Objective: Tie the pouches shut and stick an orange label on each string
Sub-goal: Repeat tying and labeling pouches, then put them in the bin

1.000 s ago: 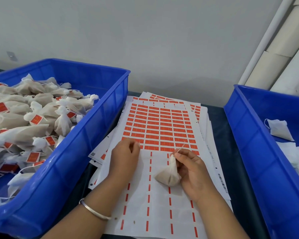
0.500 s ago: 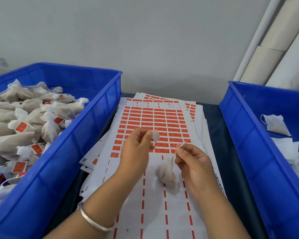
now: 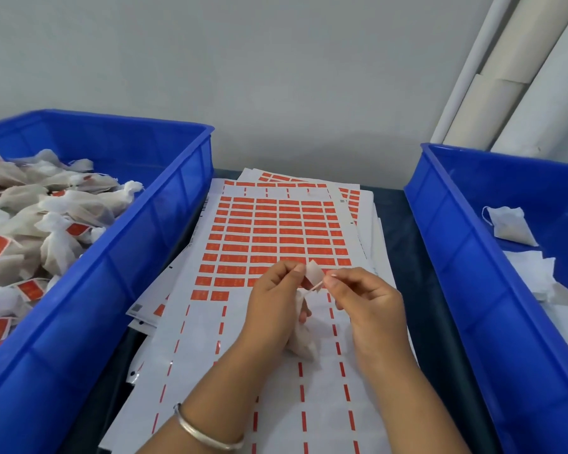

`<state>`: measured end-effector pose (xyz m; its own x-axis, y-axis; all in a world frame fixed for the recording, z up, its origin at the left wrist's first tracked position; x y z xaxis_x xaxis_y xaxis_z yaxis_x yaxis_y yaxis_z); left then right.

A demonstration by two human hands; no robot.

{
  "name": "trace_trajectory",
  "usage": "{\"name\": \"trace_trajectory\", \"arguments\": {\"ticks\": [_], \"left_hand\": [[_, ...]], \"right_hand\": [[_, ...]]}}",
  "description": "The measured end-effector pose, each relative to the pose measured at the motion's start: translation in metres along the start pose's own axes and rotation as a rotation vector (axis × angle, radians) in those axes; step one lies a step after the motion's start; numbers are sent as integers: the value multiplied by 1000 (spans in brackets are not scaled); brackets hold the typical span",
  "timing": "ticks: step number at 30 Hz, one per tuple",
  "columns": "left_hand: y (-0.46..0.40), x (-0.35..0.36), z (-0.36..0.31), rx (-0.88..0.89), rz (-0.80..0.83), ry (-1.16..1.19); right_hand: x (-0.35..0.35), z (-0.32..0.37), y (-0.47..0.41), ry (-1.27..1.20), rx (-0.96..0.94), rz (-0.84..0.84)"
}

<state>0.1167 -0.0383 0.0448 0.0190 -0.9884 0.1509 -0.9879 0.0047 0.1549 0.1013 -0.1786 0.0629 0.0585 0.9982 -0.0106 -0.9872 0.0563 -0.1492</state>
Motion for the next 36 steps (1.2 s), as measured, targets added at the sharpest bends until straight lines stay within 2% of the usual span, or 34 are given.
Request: {"name": "trace_trajectory", "arguments": {"ticks": [6,12,27,36], "left_hand": [[3,7,-4,8,84,-20],[5,6,-7,13,87,-11],[5,11,-12,66,189,-27],[7,15,-20,205,272,-97]], "right_hand": [[-2,-2,-2,28,-3,-7],[-8,-4,-1,64,-3,-68],[-8,-13,-3,-67,100,-88],[-7,-23,-4,-228,188,-36]]}}
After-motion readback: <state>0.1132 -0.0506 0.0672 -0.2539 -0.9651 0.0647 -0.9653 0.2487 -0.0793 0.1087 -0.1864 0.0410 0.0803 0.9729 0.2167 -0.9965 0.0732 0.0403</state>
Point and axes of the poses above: each hand's wrist, its own y-axis away from the middle knuckle, its own x-axis out of the palm, z = x × y, the point moved 8 cm from there along -y, towards the middle knuckle, and after that the axes turned 9 degrees about z, right-handed, at the moved point
